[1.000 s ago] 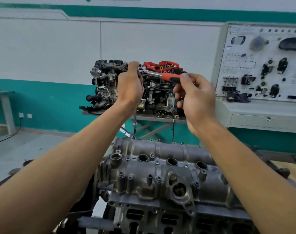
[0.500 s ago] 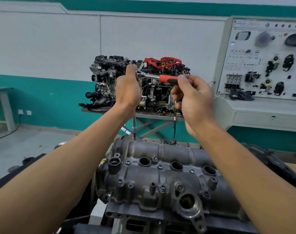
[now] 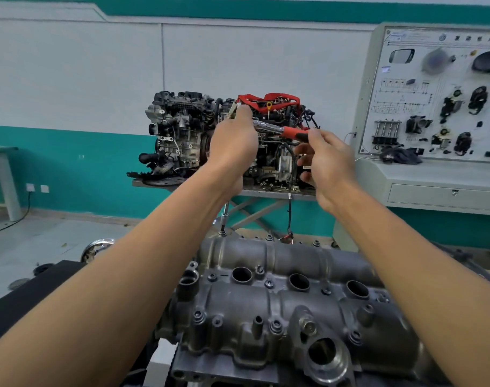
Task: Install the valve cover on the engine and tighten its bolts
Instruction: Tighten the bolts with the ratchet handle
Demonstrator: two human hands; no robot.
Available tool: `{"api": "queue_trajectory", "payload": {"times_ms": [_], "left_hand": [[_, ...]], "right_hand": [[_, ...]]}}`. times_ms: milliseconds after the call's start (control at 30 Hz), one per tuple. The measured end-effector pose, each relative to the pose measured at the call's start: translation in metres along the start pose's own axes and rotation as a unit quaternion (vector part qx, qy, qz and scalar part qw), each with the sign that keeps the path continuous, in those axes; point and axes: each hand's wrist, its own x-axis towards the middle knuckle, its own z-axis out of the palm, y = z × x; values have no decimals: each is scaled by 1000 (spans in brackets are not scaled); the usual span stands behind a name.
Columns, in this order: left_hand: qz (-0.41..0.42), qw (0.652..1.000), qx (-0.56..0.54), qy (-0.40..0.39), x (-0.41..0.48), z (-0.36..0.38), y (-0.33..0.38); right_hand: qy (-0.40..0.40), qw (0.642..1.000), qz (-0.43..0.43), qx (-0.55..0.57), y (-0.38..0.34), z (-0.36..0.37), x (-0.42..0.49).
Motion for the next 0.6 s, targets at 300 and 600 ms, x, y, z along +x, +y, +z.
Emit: {"api": "queue_trajectory", "payload": {"times_ms": [300,600], "left_hand": [[75,988,-102,-84,17,11,-16],[16,984,-89,-150,16,-14,-14]], "right_hand": [[53,899,-406,-157,-32,34,-72],[-24,997,72,29,9,19,27]]}}
